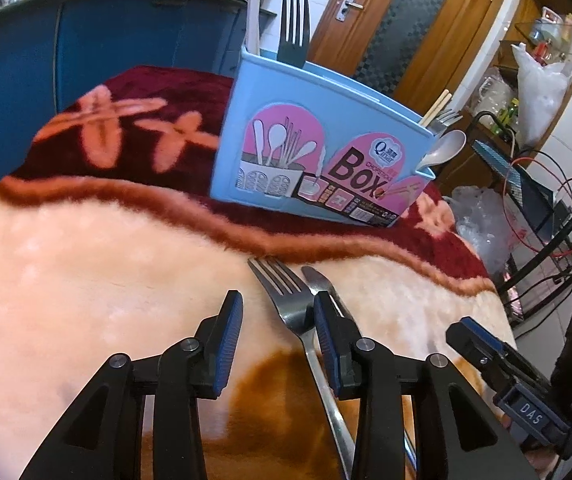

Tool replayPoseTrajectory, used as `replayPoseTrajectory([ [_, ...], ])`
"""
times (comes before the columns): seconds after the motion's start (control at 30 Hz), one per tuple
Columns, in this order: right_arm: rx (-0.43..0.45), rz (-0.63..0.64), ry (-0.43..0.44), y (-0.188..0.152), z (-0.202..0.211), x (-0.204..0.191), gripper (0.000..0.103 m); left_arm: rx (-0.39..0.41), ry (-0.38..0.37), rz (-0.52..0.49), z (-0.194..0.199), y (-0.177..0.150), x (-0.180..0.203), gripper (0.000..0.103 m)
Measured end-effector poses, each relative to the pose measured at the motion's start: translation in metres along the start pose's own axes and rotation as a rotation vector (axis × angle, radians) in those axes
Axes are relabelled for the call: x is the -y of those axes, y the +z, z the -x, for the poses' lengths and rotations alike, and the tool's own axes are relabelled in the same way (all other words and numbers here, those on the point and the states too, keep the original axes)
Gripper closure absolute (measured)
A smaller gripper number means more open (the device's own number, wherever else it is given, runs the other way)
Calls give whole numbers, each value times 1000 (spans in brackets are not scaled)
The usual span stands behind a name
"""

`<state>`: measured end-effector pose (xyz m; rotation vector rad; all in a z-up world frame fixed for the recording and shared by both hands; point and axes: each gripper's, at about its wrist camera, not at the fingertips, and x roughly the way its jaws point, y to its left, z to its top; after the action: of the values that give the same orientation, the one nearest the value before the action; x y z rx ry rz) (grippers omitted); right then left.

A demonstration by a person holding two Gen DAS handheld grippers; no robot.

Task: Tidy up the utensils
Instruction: 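Lower both tools back toward the metal fork and knife, then grasp the metal fork with the left tool while the right grasps the metal knife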

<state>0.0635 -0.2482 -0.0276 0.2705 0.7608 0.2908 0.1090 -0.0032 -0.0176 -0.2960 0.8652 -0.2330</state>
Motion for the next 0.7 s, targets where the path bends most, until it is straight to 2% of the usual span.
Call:
replayPoseTrajectory([
  [0.3, -2, -1, -1, -1, 0, 1, 45, -19, -37, 21, -5, 1, 0, 66],
  [0.47, -3, -1, -1, -1, -1, 1, 45, -35, -83, 30, -8, 1, -1, 66],
  [0.53, -3, 0, -1, -1, -1, 1, 45, -42, -103, 34, -10, 1, -1, 70],
  [0.63, -3, -1, -1, -1, -1, 1, 45, -49, -119, 50, -13, 1, -2, 83],
  [0.7, -3, -2, -1, -1, -1, 1, 45, -51, -135, 62, -15, 1, -4, 86],
])
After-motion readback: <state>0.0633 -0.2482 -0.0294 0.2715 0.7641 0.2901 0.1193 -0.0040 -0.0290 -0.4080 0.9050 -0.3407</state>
